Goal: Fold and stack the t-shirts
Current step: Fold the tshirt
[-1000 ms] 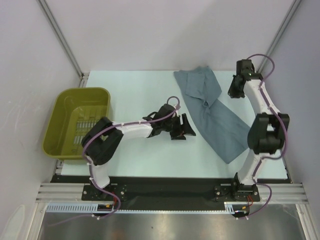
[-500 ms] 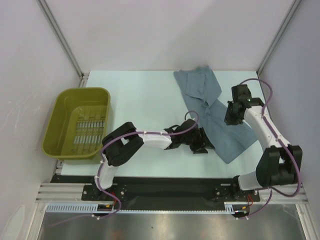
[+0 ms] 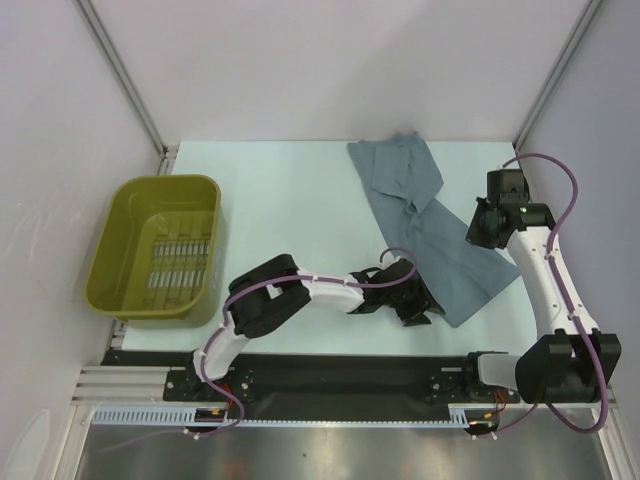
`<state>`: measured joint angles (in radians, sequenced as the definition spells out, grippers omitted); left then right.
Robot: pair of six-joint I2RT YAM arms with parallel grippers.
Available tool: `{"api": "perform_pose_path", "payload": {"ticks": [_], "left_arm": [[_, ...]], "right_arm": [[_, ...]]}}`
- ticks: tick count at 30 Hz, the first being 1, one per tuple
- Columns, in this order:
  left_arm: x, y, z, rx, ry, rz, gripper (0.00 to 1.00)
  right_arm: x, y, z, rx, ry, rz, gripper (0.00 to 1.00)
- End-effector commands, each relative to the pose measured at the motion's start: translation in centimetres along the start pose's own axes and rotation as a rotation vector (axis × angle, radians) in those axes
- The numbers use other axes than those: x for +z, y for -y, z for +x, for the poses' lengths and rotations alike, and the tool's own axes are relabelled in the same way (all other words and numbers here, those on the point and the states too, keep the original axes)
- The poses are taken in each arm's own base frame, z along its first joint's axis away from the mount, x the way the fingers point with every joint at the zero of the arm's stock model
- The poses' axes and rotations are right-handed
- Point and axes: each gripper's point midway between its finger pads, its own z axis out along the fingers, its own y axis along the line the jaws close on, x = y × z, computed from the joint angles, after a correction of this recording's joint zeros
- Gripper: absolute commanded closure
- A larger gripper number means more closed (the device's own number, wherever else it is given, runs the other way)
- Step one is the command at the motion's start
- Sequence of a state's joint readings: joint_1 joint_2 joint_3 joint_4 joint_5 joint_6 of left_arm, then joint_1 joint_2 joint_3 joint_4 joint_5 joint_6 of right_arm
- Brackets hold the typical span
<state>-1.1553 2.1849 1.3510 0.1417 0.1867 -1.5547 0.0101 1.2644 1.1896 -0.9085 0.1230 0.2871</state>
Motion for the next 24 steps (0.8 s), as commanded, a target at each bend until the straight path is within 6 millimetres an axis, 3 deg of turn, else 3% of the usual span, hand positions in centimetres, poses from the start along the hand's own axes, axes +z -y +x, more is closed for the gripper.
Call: {"api": "perform_pose_path", "payload": {"ticks": [1, 4, 11, 18, 24], "left_arm": [[0.8, 0.3, -0.4, -0.067, 0.036, -0.017, 0.46], [1.7, 1.1, -0.6, -0.058, 0.036, -0.015, 0.48], [3.0, 0.0, 0.6, -0.093, 0.011, -0.040, 0.50], [3.5, -0.8, 0.7, -0.099, 0.000, -0.057, 0.65], [4.0, -1.5, 0.6, -0.110, 0.003, -0.076, 0.66]], "right_arm": [[-2.0, -0.7, -1.7, 0.020, 0.070, -0.041, 1.00], [-2.1, -0.7, -1.7, 0.020, 0.076, -0.045, 1.00], [-2.5, -0.6, -2.2, 0.019, 0.096, -0.036, 1.00], [-2.5, -0.8, -2.3, 0.015, 0.098, -0.044, 1.00], [-2.6, -0.9, -2.2, 0.007, 0.096, -0.046, 1.00]]}}
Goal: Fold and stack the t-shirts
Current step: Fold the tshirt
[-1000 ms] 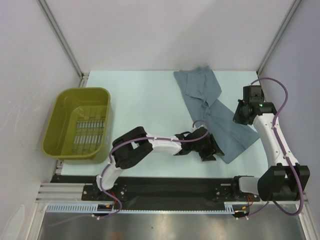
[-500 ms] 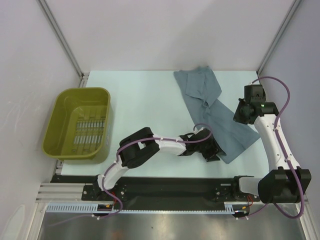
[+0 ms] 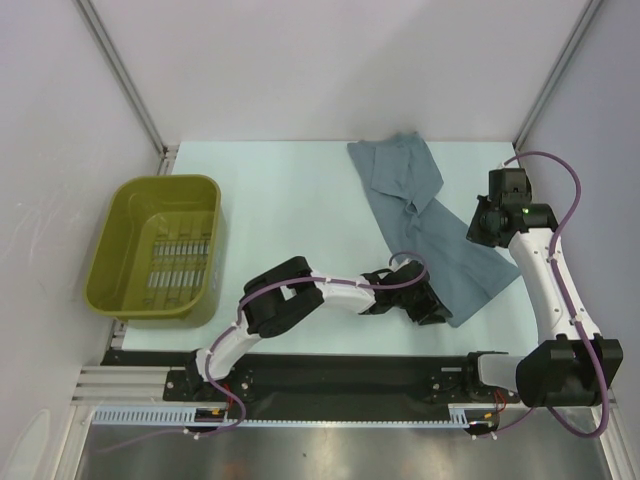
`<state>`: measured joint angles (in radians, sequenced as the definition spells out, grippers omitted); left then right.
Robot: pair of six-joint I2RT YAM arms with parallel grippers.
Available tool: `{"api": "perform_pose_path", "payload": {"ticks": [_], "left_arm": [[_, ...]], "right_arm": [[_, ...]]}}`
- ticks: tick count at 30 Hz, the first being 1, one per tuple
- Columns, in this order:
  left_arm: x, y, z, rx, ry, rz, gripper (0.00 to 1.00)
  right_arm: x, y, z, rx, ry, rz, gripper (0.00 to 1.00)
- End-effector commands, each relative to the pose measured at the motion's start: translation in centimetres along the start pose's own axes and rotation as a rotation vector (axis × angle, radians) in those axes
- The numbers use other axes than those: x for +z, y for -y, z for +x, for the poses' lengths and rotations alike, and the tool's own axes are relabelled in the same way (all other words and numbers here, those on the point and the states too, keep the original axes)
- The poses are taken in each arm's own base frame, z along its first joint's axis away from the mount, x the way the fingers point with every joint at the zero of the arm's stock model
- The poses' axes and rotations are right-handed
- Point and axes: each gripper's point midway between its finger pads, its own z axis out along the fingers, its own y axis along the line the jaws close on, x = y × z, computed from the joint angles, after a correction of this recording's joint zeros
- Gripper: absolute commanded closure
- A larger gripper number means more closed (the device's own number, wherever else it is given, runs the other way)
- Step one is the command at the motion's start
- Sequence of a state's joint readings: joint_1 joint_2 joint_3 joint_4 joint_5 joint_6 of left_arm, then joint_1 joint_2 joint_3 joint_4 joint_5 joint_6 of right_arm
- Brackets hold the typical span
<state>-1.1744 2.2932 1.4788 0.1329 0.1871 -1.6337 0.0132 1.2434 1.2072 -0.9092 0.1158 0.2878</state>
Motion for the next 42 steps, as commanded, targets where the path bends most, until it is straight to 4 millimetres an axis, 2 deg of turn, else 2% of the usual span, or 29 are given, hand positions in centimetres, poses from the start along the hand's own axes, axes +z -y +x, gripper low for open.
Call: {"api": "perform_pose_path", "payload": {"ticks": [1, 4, 6, 8, 9, 11, 12, 16, 20, 21, 22, 23, 24, 25, 26, 27, 28, 32, 37, 39, 42], "left_arm": [[1.3, -2.7, -0.2, -0.052, 0.021, -0.085, 0.66], [1.4, -2.2, 0.0, -0.038, 0.006, -0.077, 0.71], [1.1, -2.7, 0.0, -0.029, -0.017, -0.102, 0.80], [0.5, -3.6, 0.5, -0.021, -0.053, -0.121, 1.00], [-0.1, -3.4, 0.5, -0.015, -0.065, -0.118, 1.00], [-1.2, -4.3, 0.6, 0.067, -0.096, -0.151, 1.00], [-2.6, -4.5, 0.4, 0.091, -0.087, -0.208, 1.00], [-5.4, -5.2, 0.3, 0.296, -0.139, -0.252, 1.00], [-8.4, -8.8, 1.8, 0.376, -0.276, -0.305, 1.00], [-9.4, -11.1, 1.8, 0.380, -0.294, -0.353, 1.00], [-10.2, -12.3, 1.8, 0.428, -0.309, -0.374, 1.00], [-11.4, -12.2, 1.9, 0.456, -0.309, -0.365, 1.00], [-12.6, -14.8, 1.7, 0.449, -0.316, -0.418, 1.00], [-13.4, -15.8, 1.6, 0.467, -0.315, -0.429, 1.00], [-14.4, -14.8, 1.6, 0.494, -0.299, -0.384, 1.00], [-15.2, -16.7, 1.4, 0.491, -0.299, -0.421, 1.00], [-15.9, -17.2, 1.2, 0.528, -0.300, -0.432, 1.00], [-17.4, -18.5, 1.3, 0.586, -0.326, -0.440, 1.00], [-19.3, -20.4, 0.4, 0.603, -0.315, -0.466, 1.00], [-20.5, -21.8, -0.5, 0.596, -0.300, -0.509, 1.00], [-22.0, -22.6, -1.6, 0.620, -0.294, -0.517, 1.00]], "right_arm": [[-1.6, -0.5, -1.6, 0.004, 0.066, -0.024, 1.00], [-1.7, -0.6, -1.4, -0.006, 0.065, -0.026, 1.00], [-1.8, -0.8, -1.3, -0.017, 0.065, -0.025, 1.00], [-1.9, -0.8, -1.2, -0.019, 0.065, -0.024, 1.00], [-1.9, -1.0, -1.0, -0.018, 0.064, -0.032, 1.00], [-1.7, -1.2, -0.6, -0.021, 0.053, -0.045, 1.00], [-1.6, -1.4, -0.4, -0.016, 0.046, -0.055, 1.00], [-1.3, -2.6, 0.3, -0.019, 0.028, -0.105, 1.00], [-1.1, -3.9, 1.6, -0.038, -0.023, -0.146, 1.00], [-0.9, -4.0, 2.5, -0.044, -0.041, -0.151, 1.00], [-0.8, -4.2, 3.1, -0.044, -0.055, -0.160, 1.00], [-1.0, -4.8, 3.9, -0.046, -0.074, -0.194, 1.00], [-0.5, -4.6, 5.2, -0.042, -0.109, -0.191, 1.00], [-0.3, -4.6, 6.0, -0.035, -0.132, -0.191, 1.00], [-0.2, -4.5, 6.6, -0.033, -0.145, -0.190, 1.00], [0.1, -4.3, 7.4, -0.028, -0.167, -0.185, 1.00], [0.6, -3.8, 8.8, -0.022, -0.204, -0.170, 1.00], [1.4, -3.8, 11.6, 0.044, -0.295, -0.204, 0.99], [2.3, -3.9, 12.4, 0.068, -0.334, -0.213, 0.98], [2.3, -3.9, 11.8, 0.052, -0.321, -0.210, 0.97], [3.0, -3.8, 11.1, 0.046, -0.308, -0.212, 0.95]]}}
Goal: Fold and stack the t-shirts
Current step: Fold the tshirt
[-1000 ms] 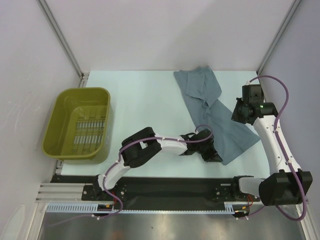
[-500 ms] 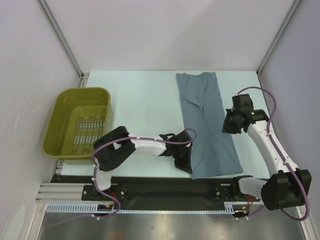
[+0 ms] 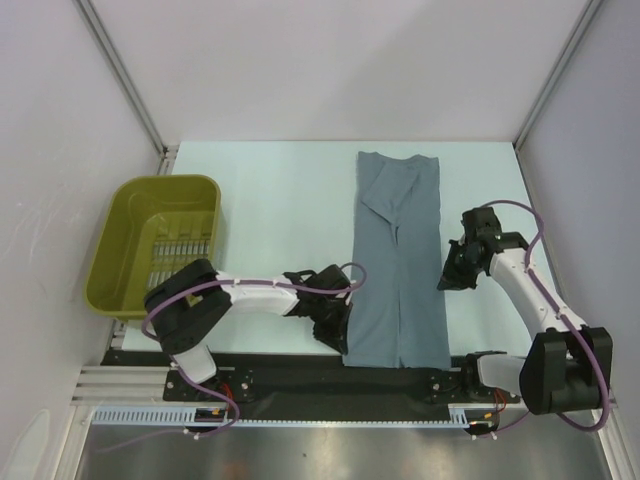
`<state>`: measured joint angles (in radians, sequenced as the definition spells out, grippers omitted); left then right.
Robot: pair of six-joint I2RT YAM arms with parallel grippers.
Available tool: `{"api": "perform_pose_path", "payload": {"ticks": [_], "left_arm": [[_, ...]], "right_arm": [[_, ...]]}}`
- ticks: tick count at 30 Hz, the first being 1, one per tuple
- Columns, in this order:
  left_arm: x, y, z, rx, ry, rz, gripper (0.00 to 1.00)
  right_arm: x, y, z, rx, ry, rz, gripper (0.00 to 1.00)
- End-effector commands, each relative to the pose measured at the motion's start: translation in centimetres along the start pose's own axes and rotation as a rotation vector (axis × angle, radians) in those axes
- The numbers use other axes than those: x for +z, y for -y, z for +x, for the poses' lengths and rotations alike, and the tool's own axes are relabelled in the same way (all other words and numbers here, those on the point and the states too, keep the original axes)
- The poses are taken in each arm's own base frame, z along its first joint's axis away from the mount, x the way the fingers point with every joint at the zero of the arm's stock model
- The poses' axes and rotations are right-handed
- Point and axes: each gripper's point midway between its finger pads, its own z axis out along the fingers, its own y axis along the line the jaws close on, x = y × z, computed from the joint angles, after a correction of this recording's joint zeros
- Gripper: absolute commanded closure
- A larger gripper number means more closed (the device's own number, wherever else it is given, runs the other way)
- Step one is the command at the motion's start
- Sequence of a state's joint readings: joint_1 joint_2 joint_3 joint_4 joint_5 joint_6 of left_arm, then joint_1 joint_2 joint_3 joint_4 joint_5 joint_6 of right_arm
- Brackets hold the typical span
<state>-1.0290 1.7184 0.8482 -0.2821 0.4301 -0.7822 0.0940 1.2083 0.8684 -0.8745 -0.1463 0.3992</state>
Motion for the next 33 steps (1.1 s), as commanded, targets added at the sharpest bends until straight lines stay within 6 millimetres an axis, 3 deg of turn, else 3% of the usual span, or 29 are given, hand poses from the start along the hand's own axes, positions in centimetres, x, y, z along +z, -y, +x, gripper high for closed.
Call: {"api": "perform_pose_path", "payload": {"ticks": [1, 3, 4, 5, 7, 8, 11, 12, 13, 14, 15, 17, 18, 20, 21, 22, 24, 25, 26, 27, 28, 29, 31, 32, 33], "left_arm": [[-1.2, -6.4, 2.3, 0.041, -0.062, -0.181, 1.00], [-2.0, -6.8, 2.3, 0.075, -0.060, -0.188, 0.85], [-2.4, -6.7, 2.0, 0.089, -0.044, -0.189, 0.50], [-3.4, -5.1, 1.2, 0.134, 0.016, -0.132, 0.41], [-4.7, -3.9, 0.5, 0.179, 0.066, -0.095, 0.22], [-5.6, -3.4, 0.5, 0.198, 0.068, -0.097, 0.20], [-7.9, -0.7, -1.3, 0.278, 0.124, -0.071, 0.16], [-9.0, 0.2, -2.0, 0.297, 0.158, -0.053, 0.15], [-10.2, 1.7, -3.3, 0.322, 0.199, -0.028, 0.13], [-11.2, 2.1, -4.3, 0.317, 0.224, -0.014, 0.12], [-12.3, 3.3, -6.0, 0.343, 0.268, 0.011, 0.12], [-13.7, 4.1, -8.5, 0.353, 0.315, 0.049, 0.11], [-15.7, 4.6, -11.4, 0.365, 0.388, 0.070, 0.11], [-16.0, 4.2, -15.0, 0.363, 0.436, 0.088, 0.09], [-17.7, 3.7, -18.1, 0.352, 0.504, 0.086, 0.07], [-16.9, 2.4, -20.1, 0.324, 0.508, 0.075, 0.06], [-18.8, 1.9, -25.2, 0.337, 0.621, 0.090, 0.06], [-19.1, 1.2, -27.1, 0.334, 0.658, 0.068, 0.04], [-18.3, -0.8, -29.9, 0.312, 0.694, 0.039, 0.04], [-19.1, -0.6, -31.9, 0.318, 0.750, 0.056, 0.04], [-19.0, -1.2, -33.6, 0.298, 0.776, 0.066, 0.04], [-17.8, -3.0, -35.7, 0.268, 0.785, 0.088, 0.06], [-18.7, -2.6, -39.5, 0.257, 0.852, 0.143, 0.13], [-16.2, -4.4, -40.9, 0.228, 0.823, 0.145, 0.15], [-17.6, -2.9, -42.7, 0.258, 0.865, 0.183, 0.17]], "right_arm": [[-0.2, -0.9, -2.6, -0.015, 0.063, -0.044, 0.93], [0.3, -1.1, -4.5, -0.011, 0.090, -0.054, 0.88], [0.3, -1.4, -5.8, -0.015, 0.119, -0.064, 0.86], [1.3, -1.2, -6.4, -0.001, 0.101, -0.061, 0.84], [1.6, -2.0, -8.7, -0.008, 0.137, -0.079, 0.75], [2.8, -2.2, -9.8, -0.016, 0.137, -0.079, 0.71], [3.1, -3.3, -14.3, -0.039, 0.208, -0.094, 0.55], [4.8, -3.2, -14.8, -0.036, 0.175, -0.085, 0.51], [5.3, -3.6, -15.7, -0.043, 0.180, -0.096, 0.47], [4.8, -3.6, -18.4, -0.036, 0.223, -0.109, 0.43], [6.3, -3.2, -19.0, -0.033, 0.202, -0.103, 0.42], [6.4, -3.8, -22.2, -0.050, 0.251, -0.130, 0.37], [8.0, -3.4, -22.9, -0.070, 0.235, -0.127, 0.34], [8.7, -3.0, -24.8, -0.071, 0.258, -0.128, 0.33], [9.5, -3.1, -26.3, -0.075, 0.272, -0.135, 0.32], [9.6, -2.7, -27.4, -0.065, 0.293, -0.141, 0.32], [9.7, -2.9, -29.4, -0.048, 0.328, -0.174, 0.32], [10.9, -3.1, -30.1, -0.034, 0.329, -0.213, 0.31], [11.1, -3.2, -30.7, -0.031, 0.338, -0.228, 0.31], [10.6, -3.7, -32.2, -0.037, 0.372, -0.245, 0.32], [11.7, -3.8, -32.5, -0.039, 0.368, -0.256, 0.32], [11.9, -3.9, -33.1, -0.039, 0.382, -0.261, 0.33], [12.0, -4.1, -34.6, -0.025, 0.417, -0.274, 0.37], [12.8, -4.0, -34.7, -0.002, 0.408, -0.290, 0.38], [13.0, -4.1, -35.1, 0.005, 0.415, -0.298, 0.41]]}}
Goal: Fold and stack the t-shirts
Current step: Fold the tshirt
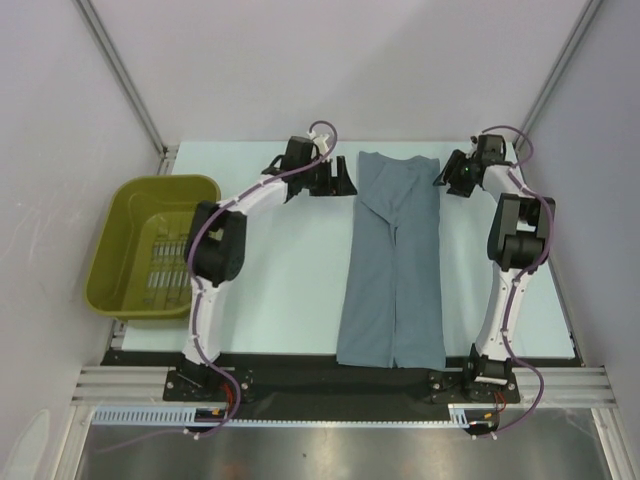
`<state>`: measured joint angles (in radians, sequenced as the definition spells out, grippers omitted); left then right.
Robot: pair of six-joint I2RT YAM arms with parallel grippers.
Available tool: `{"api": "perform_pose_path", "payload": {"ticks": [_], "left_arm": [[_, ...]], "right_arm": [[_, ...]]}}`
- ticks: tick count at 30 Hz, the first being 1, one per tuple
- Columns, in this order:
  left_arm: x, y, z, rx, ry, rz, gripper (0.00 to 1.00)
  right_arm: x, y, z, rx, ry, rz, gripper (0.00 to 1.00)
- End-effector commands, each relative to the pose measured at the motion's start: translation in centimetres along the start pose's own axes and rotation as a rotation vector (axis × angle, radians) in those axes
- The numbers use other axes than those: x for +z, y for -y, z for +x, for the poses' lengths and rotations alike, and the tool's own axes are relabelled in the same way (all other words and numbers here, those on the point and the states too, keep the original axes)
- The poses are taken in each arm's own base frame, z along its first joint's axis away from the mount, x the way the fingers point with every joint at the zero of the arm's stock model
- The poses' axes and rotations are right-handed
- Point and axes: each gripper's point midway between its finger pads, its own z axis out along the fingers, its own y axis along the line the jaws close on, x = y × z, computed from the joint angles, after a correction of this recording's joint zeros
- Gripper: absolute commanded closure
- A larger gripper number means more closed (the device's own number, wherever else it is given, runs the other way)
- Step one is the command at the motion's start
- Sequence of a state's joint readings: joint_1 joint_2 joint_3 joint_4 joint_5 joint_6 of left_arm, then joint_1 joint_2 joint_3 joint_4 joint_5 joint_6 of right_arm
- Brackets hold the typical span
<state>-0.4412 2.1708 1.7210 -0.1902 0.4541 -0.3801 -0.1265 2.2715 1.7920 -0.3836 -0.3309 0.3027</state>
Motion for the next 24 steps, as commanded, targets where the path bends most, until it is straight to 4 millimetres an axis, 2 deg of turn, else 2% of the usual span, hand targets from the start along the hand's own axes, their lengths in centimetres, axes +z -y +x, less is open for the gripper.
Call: {"api": "perform_pose_path", "payload": {"ticks": [1, 3, 10, 14, 17, 18, 20, 21, 23, 24], "left_arm": [[2.7, 1.8, -6.4, 0.038, 0.154, 0.136, 0.17], [5.0, 0.9, -7.1, 0.011, 0.167, 0.142, 0.19], [8.5, -1.3, -7.7, -0.052, 0.258, 0.142, 0.18], [10.3, -2.6, -7.0, -0.140, 0.286, 0.153, 0.31], [11.8, -3.4, -6.4, -0.240, 0.293, 0.187, 0.35], [12.0, -3.1, -7.1, -0.250, 0.309, 0.202, 0.35], [13.1, -4.0, -6.5, -0.315, 0.297, 0.205, 0.36], [12.9, -3.3, -7.6, -0.328, 0.315, 0.233, 0.37], [13.1, -3.0, -8.0, -0.374, 0.339, 0.283, 0.41], [13.1, -3.1, -8.1, -0.383, 0.345, 0.290, 0.47]], "right_arm": [[0.8, -2.0, -3.6, 0.006, 0.103, -0.090, 0.43], [1.6, -1.8, -3.6, 0.026, 0.107, -0.104, 0.47], [3.4, -1.2, -3.5, 0.042, 0.115, -0.133, 0.55], [4.8, -0.8, -3.1, 0.076, 0.110, -0.145, 0.58], [5.3, -0.5, -3.2, 0.123, 0.106, -0.164, 0.59], [5.5, -0.7, -3.4, 0.129, 0.114, -0.178, 0.60], [5.9, -0.8, -3.4, 0.151, 0.114, -0.190, 0.64], [5.9, -1.4, -3.9, 0.146, 0.117, -0.206, 0.65], [6.6, -2.0, -3.4, 0.139, 0.097, -0.210, 0.68], [6.8, -2.1, -3.2, 0.141, 0.087, -0.208, 0.70]]}}
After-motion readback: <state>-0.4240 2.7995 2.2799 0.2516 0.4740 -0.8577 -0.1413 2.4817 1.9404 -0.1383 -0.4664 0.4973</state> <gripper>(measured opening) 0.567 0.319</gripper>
